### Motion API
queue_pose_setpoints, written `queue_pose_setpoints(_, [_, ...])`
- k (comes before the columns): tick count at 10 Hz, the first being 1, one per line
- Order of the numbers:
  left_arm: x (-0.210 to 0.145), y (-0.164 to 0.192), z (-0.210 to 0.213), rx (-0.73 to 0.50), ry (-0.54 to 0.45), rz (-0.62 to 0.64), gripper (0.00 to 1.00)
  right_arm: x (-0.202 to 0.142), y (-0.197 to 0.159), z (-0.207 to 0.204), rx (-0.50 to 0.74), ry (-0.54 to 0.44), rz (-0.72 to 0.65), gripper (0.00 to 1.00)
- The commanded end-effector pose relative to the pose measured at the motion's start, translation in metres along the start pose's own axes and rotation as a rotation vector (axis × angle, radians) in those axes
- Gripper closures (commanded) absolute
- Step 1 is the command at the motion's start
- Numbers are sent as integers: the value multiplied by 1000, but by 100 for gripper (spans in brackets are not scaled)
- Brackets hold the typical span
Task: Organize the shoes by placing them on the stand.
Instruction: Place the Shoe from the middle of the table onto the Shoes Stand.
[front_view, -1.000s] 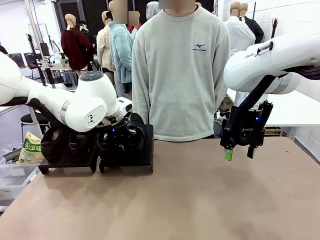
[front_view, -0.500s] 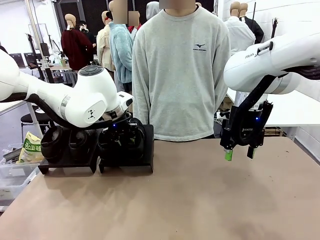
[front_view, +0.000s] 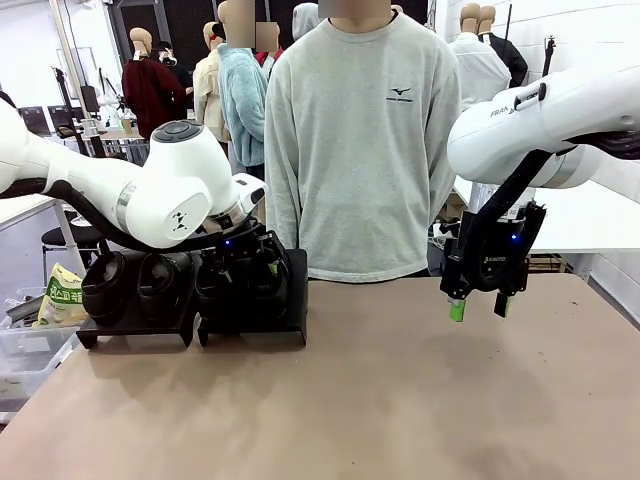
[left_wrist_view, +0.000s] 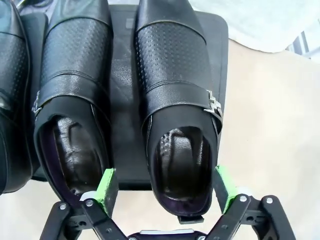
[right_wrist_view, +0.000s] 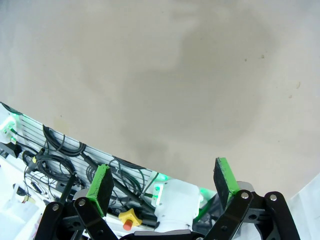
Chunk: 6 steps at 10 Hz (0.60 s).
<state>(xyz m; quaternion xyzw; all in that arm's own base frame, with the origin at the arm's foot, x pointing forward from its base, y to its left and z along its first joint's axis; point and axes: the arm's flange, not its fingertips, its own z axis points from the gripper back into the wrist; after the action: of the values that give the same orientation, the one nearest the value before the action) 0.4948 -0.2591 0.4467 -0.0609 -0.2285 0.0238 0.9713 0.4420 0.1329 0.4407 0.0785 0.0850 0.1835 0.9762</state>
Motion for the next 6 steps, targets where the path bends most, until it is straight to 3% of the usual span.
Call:
queue_pose_setpoints(1, [-6,0,8,14,-10,15,0,1,2,1,7,-1,-12,0])
queue_pose_setpoints(6, [0,0,0,0,0,0,0,1,2,1,7,-1,-12,0])
